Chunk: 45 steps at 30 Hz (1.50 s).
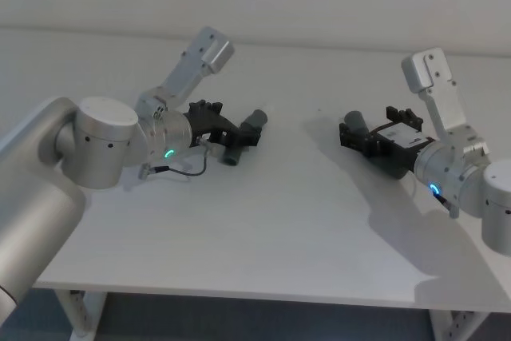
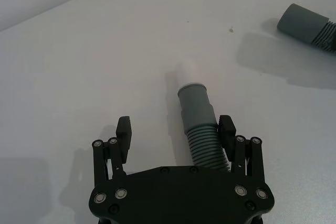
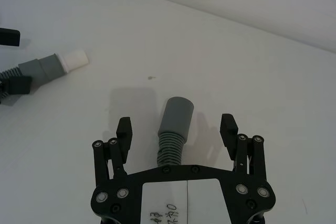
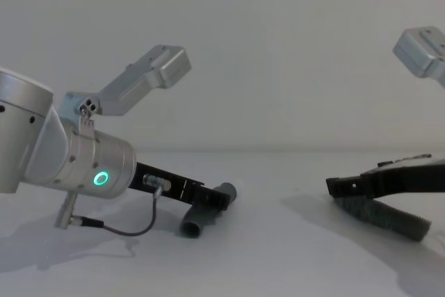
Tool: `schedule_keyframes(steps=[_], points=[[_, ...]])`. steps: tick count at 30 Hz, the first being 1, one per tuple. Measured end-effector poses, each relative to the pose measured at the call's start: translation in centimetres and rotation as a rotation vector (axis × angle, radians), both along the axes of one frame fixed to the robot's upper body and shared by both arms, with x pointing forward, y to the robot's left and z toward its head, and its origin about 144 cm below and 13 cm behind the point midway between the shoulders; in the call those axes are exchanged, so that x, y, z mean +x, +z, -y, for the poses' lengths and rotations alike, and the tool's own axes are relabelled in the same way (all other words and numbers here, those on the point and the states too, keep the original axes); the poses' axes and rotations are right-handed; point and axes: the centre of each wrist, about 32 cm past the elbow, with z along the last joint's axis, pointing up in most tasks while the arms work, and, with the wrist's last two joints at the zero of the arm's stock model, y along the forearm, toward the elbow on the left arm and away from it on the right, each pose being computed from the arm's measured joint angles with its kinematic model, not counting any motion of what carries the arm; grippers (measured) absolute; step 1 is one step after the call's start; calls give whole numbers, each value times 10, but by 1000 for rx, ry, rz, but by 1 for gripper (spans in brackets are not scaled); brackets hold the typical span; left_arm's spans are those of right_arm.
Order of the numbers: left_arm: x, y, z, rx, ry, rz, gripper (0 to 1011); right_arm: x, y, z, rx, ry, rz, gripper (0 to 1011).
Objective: Use both hands to pick up one end of the pipe from the table, align the ends, and insert them.
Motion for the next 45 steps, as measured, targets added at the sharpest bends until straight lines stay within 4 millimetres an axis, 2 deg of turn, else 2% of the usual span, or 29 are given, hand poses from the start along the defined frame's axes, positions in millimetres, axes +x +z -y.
schedule_keyframes(steps=[23,45], points=[[-3,-3,-5,-14,-21,-6,1002,1,-1,6,-42,-38,-94,1000],[12,8,5,17,-97,9,1002,0,11,11,27,-22,-167,1000]])
